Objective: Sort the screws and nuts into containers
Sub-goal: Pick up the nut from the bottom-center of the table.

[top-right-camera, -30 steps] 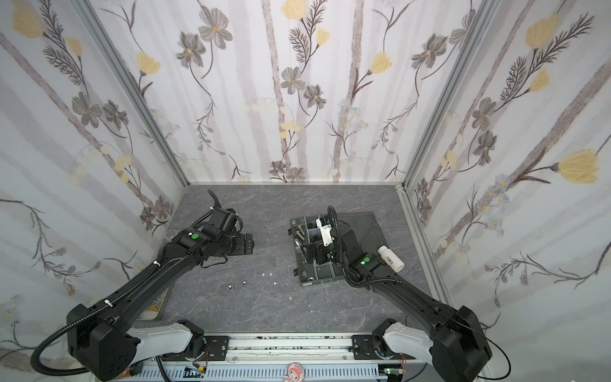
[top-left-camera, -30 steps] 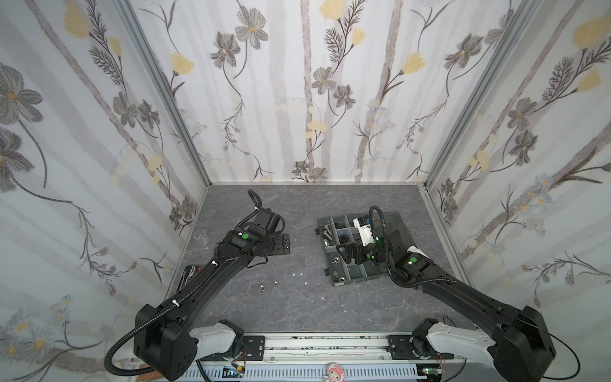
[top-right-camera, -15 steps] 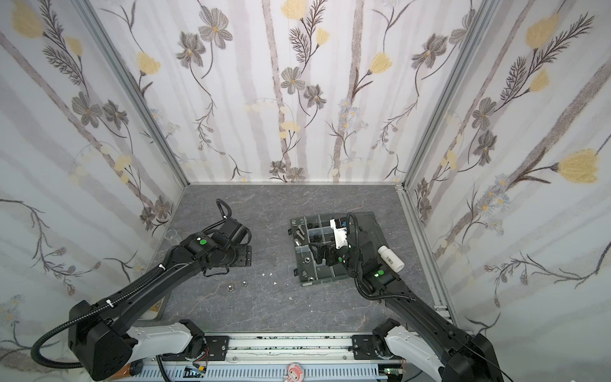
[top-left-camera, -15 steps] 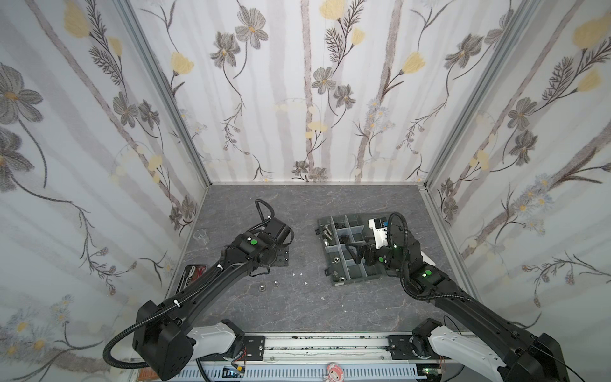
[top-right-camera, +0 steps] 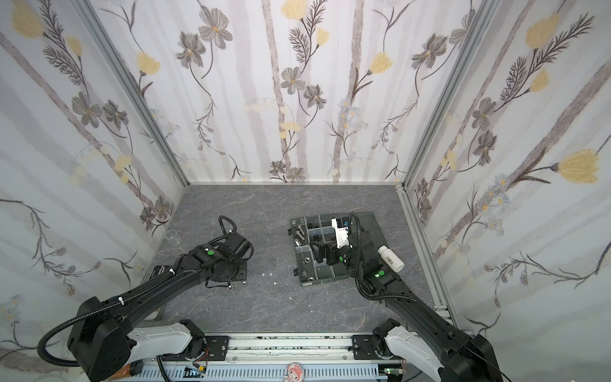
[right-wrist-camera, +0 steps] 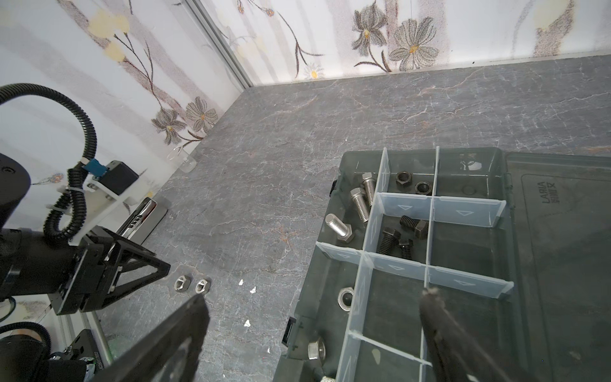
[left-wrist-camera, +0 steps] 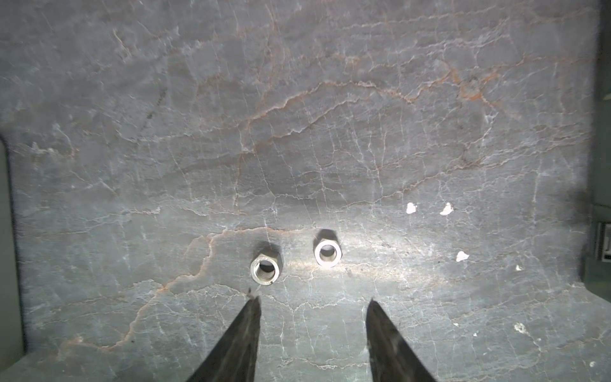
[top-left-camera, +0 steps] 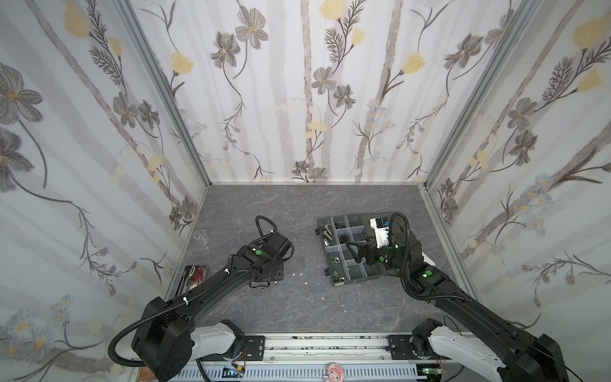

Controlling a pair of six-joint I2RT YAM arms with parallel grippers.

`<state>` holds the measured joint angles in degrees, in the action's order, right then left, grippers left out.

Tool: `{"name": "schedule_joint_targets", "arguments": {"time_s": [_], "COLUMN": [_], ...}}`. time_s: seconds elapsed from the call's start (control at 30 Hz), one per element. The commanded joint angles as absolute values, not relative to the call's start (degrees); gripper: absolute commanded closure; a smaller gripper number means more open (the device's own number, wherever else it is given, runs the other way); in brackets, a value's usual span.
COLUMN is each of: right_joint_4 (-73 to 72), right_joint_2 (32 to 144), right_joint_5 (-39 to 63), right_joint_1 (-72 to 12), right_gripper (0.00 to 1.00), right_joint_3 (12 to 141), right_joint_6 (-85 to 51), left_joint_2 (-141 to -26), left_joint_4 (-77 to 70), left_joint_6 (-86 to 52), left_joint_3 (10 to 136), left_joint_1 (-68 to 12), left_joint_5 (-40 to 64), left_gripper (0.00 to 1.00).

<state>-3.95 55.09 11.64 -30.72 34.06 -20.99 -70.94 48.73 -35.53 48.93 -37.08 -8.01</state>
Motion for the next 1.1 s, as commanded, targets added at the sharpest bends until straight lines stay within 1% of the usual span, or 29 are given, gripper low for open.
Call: {"name": "schedule_joint_targets", "arguments": {"time_s": [0.0,0.2,0.4,0.6,0.93,1.07], "right_joint_4": [-6.5,-7.2,-7.7,-7.7,-7.6,-7.7], "right_joint_2": [55.3,56.2,56.3,56.6,56.8,56.8], "right_joint_5": [11.5,11.3,11.7,11.8,12.0,11.9], "right_joint_1": [-30.5,-30.0,-29.6,-29.4,-29.1,-29.1], "right_gripper": [0.00,0.00,0.00,0.00,0.00,0.00], "right_joint_3": [33.8,33.2,32.8,32.8,32.6,32.5], "right_joint_6": [-21.9,-23.3,-23.6,-23.6,-23.6,-23.5], "left_joint_2": [-70.5,-71.6,-73.3,-75.2,-78.7,-79.6], "left_joint_4": [44.6,41.9,38.3,37.0,32.3,31.8], "left_joint_6": [-40.5,-46.5,-48.4,-49.2,-49.6,-49.3], "left_joint_3": [47.2,44.5,41.8,40.7,39.3,39.4], "left_joint_1": [-37.1,-37.1,-37.2,-37.2,-37.2,-37.3], "left_joint_5": [-6.9,-8.6,-6.9,-7.5,-4.9,-4.7], "left_gripper": [0.47,0.44,0.42,0.41,0.41,0.43]}}
